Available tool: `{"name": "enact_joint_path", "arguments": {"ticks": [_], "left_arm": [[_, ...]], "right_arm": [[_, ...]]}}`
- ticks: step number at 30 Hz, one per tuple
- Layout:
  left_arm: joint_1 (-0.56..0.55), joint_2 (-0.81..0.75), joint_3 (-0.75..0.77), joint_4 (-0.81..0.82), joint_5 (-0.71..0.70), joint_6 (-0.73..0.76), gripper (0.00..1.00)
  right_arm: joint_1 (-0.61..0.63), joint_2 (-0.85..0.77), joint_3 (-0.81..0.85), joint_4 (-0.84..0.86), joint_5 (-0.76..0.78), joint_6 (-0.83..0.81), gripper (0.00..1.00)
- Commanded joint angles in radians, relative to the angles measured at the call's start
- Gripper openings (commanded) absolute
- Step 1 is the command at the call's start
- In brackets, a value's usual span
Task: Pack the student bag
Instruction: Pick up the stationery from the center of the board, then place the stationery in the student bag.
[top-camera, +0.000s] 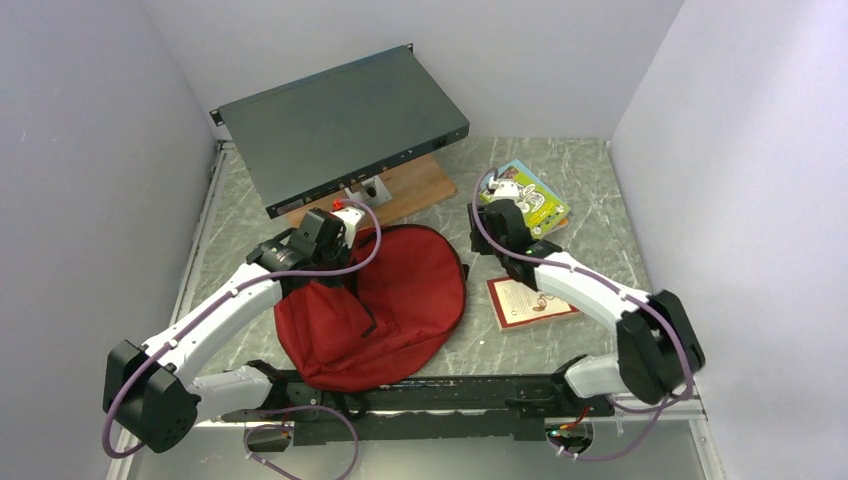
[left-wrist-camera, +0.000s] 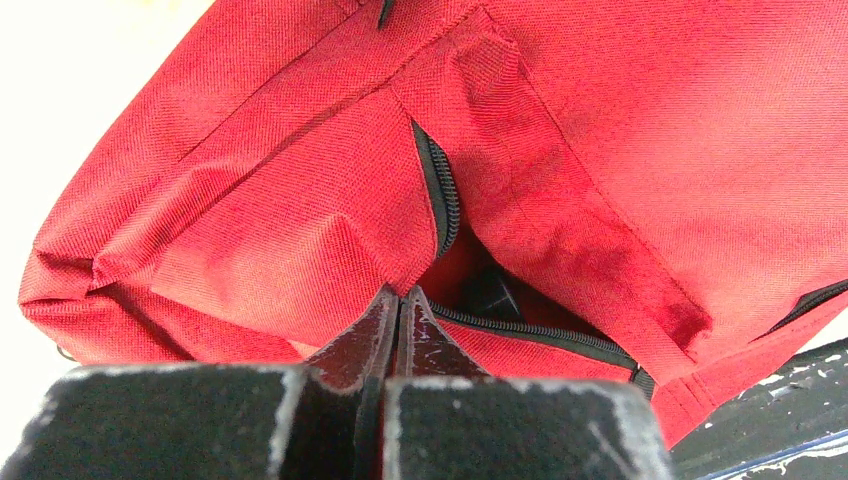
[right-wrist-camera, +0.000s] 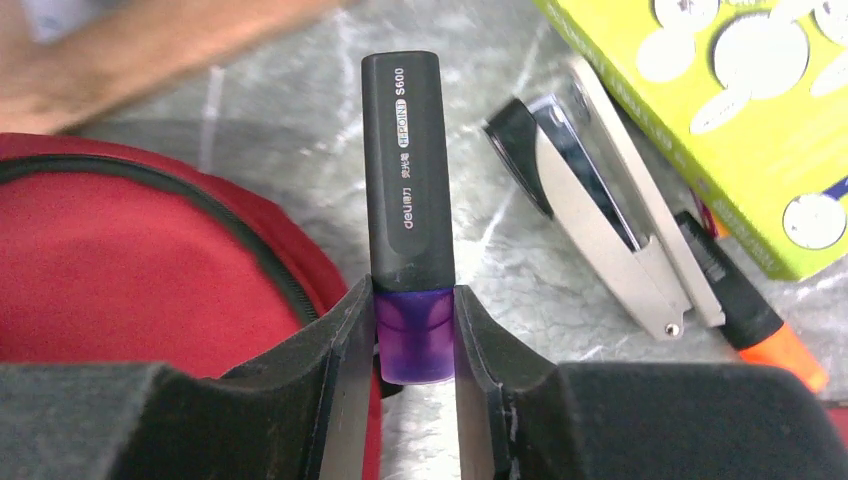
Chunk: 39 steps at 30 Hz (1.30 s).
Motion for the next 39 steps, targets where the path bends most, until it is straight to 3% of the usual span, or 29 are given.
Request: {"name": "enact_joint_path", "arguments": {"ticks": [1, 6, 9, 18, 27, 39], "left_arm": [[-0.002, -0.002, 0.009, 0.016, 0.017, 0.017, 0.0], [-0.002, 0.0, 0.006, 0.019, 0.014, 0.017, 0.0], [-0.001, 0.01, 0.011, 0.016, 0.017, 0.017, 0.0], [-0.002, 0.02, 0.005, 0.018, 0.023, 0.016, 0.0], [-0.002, -0.007, 0.002, 0.028, 0.04, 0.017, 0.0], [-0.001, -0.039, -0.002, 0.033, 0.052, 0.018, 0.0]], "right_arm": [[0.01, -0.11, 0.006, 0.035, -0.143, -0.084, 0.0], [0.1, -0.125, 0.006, 0.097, -0.497, -0.13, 0.0], [0.2, -0.082, -0.011, 0.183, -0.619, -0.119, 0.0], [0.393, 0.159, 0.138, 0.169, -0.6, -0.155, 0.0], [0.43, 0.356, 0.287, 0.166, -0.542, -0.133, 0.0], [0.461, 0.509, 0.389, 0.349, -0.71, 0.032, 0.0]]}}
